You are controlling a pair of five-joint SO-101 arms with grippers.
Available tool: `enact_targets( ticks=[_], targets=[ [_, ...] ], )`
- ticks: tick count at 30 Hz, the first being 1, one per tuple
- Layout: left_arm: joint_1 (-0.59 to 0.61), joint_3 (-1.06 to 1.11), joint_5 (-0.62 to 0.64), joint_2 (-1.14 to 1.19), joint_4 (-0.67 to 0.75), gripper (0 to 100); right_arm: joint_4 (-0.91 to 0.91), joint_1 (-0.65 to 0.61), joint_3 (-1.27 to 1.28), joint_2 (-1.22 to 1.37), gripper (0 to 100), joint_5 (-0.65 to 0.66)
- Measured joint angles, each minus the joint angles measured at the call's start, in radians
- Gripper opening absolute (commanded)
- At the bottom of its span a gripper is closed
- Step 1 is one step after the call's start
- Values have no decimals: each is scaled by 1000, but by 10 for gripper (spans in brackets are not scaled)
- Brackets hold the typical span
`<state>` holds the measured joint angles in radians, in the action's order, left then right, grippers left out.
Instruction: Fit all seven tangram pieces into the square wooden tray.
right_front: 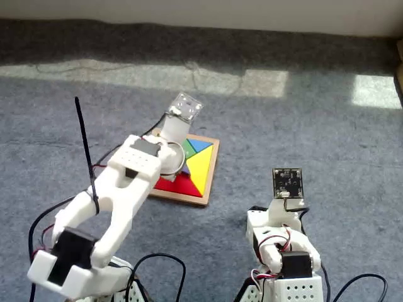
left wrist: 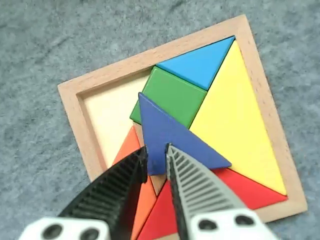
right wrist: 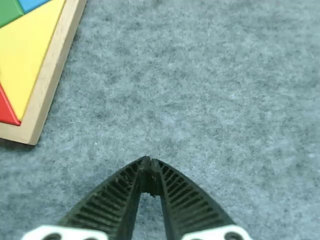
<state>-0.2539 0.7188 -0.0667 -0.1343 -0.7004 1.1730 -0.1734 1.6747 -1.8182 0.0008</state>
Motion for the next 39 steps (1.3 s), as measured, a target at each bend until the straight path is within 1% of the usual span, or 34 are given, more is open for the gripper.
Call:
enact_targets(
  ticks=[3,11,15,19,21,25,32,35,39],
  targets=[
    [-3,61,0,-64,37,88,0,0,0,0,6,0],
    [-3,69,-2,-84,46,88,0,0,0,0,6,0],
    [-74,81,-92,-84,28,88,0,0,0,0,6,0],
    [-150,86,-109,-84,14,85,0,0,0,0,6,0],
    [-158,86,-101,-84,20,88,0,0,0,0,6,0],
    [-155,126,-29,-84,106,88,0,0,0,0,6,0],
    [-161,132,-38,-80,135,88,0,0,0,0,6,0],
    [-160,109,-57,-23,132,88,0,0,0,0,6,0],
    [-163,-8,-58,63,25,85,0,0,0,0,6,0]
  ],
)
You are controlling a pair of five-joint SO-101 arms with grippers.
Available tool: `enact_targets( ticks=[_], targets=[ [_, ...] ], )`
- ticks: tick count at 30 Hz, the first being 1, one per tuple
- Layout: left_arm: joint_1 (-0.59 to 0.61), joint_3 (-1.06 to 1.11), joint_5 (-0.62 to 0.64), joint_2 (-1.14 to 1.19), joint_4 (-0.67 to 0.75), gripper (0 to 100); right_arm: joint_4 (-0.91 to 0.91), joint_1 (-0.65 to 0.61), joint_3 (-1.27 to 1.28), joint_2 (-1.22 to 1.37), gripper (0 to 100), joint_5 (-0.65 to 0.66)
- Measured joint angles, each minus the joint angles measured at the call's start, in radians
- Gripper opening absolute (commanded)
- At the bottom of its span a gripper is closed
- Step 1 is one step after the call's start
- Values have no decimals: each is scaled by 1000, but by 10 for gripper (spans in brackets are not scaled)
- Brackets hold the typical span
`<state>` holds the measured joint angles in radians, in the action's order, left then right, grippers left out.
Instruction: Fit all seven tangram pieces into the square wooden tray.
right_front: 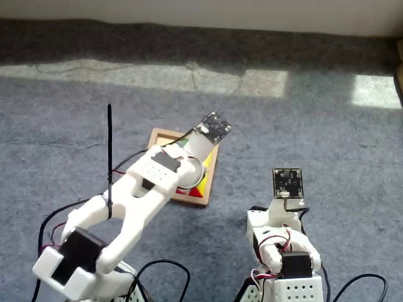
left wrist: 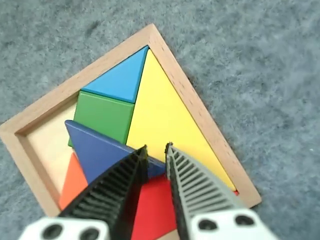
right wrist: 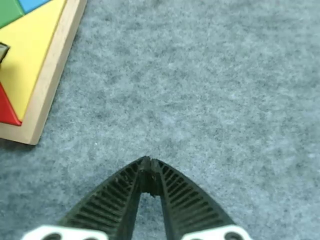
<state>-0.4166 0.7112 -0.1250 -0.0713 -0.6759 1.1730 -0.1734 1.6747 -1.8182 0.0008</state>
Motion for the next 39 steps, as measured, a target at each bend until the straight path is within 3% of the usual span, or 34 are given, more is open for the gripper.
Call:
enact_targets(
  ticks=[5,13,19,39],
  targets=[
    [0,-110,-2,72,-114,85,0,0,0,0,6,0],
    [35,-130,-2,78,-173,85,0,0,0,0,6,0],
    [91,-130,-126,78,-175,87,0,0,0,0,6,0],
    [170,-130,-210,78,-178,84,0,0,0,0,6,0]
  ],
)
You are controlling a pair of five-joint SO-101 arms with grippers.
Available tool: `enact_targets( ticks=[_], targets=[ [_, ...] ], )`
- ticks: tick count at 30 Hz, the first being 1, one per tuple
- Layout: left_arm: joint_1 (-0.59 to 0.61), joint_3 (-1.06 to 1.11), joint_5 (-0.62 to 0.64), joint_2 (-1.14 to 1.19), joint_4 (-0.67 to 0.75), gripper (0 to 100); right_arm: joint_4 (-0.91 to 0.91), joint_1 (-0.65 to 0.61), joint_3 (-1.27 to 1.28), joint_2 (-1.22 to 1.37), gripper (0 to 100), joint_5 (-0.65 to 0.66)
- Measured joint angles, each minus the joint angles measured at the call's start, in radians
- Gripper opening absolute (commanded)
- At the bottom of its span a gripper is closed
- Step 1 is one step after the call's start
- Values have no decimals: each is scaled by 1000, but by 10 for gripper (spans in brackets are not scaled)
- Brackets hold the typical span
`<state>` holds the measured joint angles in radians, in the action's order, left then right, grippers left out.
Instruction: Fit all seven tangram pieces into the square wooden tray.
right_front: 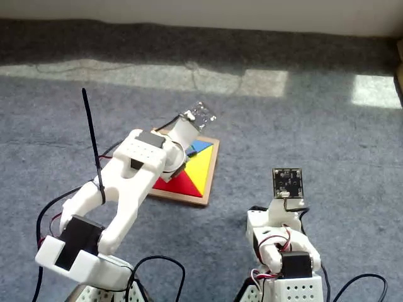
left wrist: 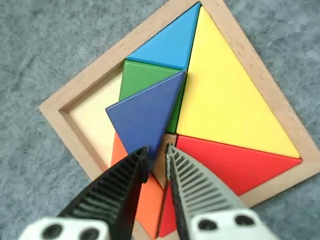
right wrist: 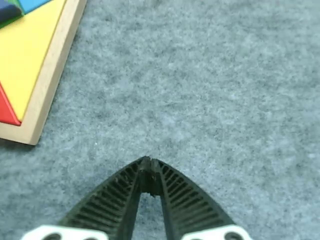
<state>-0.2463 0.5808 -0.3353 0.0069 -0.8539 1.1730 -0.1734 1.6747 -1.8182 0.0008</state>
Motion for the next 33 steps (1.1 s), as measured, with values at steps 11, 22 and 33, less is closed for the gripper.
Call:
enact_targets(
  ticks=[11,22,33],
  targets=[
    [5,3,117,-58,25,84,0,0,0,0,6,0],
    [-61,75,126,-69,176,84,0,0,0,0,6,0],
    [-60,80,206,-69,236,87,0,0,0,0,6,0]
  ],
)
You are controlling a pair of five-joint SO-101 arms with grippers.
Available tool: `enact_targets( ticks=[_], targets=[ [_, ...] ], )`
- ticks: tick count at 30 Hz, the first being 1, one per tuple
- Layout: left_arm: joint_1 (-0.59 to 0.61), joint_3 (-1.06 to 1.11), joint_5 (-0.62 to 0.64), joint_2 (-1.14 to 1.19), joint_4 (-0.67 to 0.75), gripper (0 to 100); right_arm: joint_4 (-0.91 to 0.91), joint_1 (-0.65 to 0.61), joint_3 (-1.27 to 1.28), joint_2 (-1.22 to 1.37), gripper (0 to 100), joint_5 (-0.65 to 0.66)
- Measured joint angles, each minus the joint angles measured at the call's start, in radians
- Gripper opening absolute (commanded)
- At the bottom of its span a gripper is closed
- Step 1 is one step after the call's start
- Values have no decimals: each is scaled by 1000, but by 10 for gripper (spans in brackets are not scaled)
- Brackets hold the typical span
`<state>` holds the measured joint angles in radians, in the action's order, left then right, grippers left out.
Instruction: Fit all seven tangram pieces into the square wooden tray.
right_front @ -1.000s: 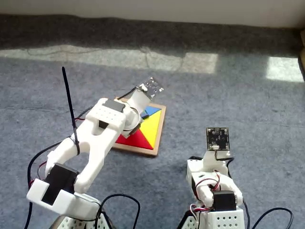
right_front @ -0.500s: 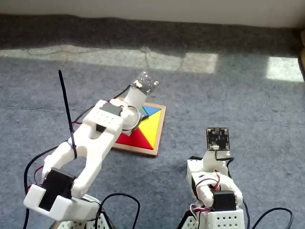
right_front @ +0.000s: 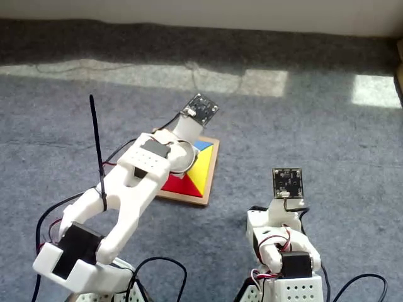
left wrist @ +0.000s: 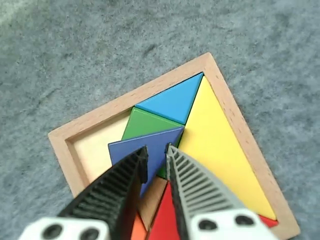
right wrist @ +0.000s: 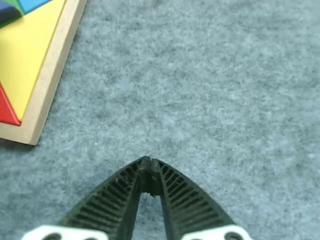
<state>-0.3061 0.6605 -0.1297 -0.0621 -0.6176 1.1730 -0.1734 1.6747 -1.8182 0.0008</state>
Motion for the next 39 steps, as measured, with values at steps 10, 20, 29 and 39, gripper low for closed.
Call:
enact_targets(
  ticks=[10,20,29,39],
  targets=[
    [74,0,0,0,-3,88,0,0,0,0,6,0],
    [74,0,0,0,-3,88,0,0,0,0,6,0],
    [103,0,0,0,-3,88,0,0,0,0,6,0],
    [103,-78,0,87,-63,84,0,0,0,0,6,0]
  ],
)
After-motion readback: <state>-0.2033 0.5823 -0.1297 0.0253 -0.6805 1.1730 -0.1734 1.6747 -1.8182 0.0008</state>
